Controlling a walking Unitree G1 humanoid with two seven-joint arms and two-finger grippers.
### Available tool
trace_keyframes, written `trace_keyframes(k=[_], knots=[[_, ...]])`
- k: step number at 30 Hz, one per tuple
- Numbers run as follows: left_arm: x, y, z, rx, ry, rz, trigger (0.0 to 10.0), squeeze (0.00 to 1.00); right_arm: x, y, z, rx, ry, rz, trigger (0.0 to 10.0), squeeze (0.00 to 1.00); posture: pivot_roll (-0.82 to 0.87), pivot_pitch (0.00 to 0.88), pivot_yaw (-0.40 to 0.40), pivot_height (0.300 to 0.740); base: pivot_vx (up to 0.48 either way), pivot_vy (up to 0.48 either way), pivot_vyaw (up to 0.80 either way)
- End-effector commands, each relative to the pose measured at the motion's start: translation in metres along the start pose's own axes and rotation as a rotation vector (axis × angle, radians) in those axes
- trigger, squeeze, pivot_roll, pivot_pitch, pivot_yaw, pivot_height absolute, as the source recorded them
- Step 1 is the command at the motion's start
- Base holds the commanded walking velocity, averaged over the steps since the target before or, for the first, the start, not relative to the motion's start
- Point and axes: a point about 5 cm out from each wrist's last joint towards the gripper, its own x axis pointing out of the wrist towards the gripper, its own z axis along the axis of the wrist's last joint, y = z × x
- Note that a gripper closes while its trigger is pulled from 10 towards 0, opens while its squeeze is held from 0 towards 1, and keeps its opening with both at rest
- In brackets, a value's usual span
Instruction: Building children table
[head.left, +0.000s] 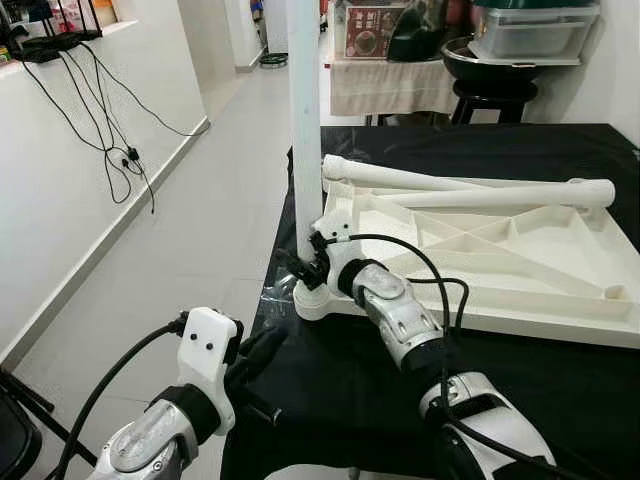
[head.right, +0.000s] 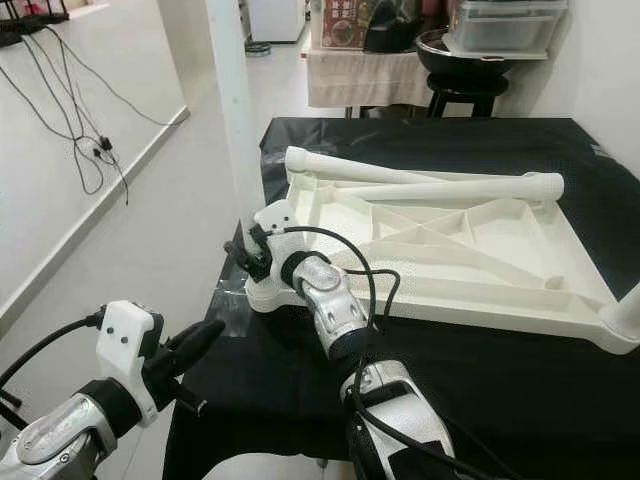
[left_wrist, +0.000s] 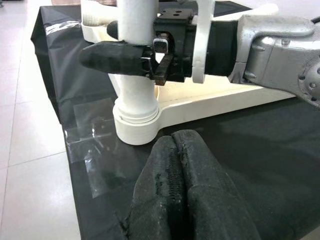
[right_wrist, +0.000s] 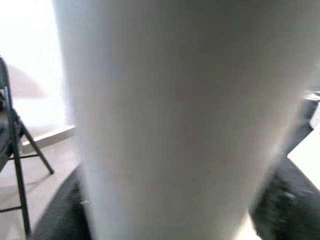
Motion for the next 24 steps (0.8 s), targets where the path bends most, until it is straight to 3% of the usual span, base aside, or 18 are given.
trace_keyframes(k=[1,3,5,8,19,20,21,22,24], knots=[[-0.002,0.0,-0.004,-0.009,0.016,0.013,10.0,0.0,-0.01,-0.013,-0.007,0.005,0.023,-0.069,0.0,0.0,0.1,0.057,0.021,0.74,0.0,0.0,0.0],[-0.005,0.003,-0.003,-0.005,0.013,0.03,10.0,0.0,-0.024,-0.018,-0.011,0.01,0.009,-0.246,0.0,0.0,0.11,0.063,0.004,0.74,0.0,0.0,0.0],[-0.007,0.007,-0.002,0.009,0.016,0.046,10.0,0.0,-0.041,-0.008,-0.016,0.034,-0.003,-0.418,0.0,0.0,0.12,0.066,-0.006,0.74,0.0,0.0,0.0],[-0.008,0.009,-0.002,0.014,0.016,0.053,10.0,0.0,-0.046,0.008,-0.015,0.025,-0.02,-0.433,0.0,0.0,0.13,0.069,-0.01,0.74,0.0,0.0,0.0],[-0.009,0.011,-0.001,0.02,0.014,0.059,10.0,0.0,-0.039,0.006,-0.009,0.014,-0.032,-0.446,0.0,0.0,0.13,0.068,-0.01,0.74,0.0,0.0,0.0],[-0.008,0.01,-0.001,0.023,0.013,0.059,10.0,0.0,-0.033,0.012,-0.008,0.055,-0.038,-0.36,10.0,1.0,0.13,0.064,-0.009,0.74,0.0,0.0,0.0],[-0.007,0.011,-0.001,0.027,0.013,0.061,10.0,0.0,-0.027,0.018,-0.004,0.086,-0.058,-0.255,10.0,1.0,0.14,0.061,-0.005,0.74,0.0,0.0,0.0],[-0.007,0.011,-0.001,0.027,0.013,0.061,10.0,0.0,-0.027,0.018,-0.004,0.086,-0.058,-0.255,10.0,1.0,0.14,0.061,-0.005,0.74,0.0,0.0,0.0],[-0.007,0.011,0.001,0.031,0.01,0.064,10.0,0.0,-0.02,0.024,0.006,0.101,-0.085,-0.113,10.0,1.0,0.14,0.064,-0.006,0.74,0.0,0.0,0.0]])
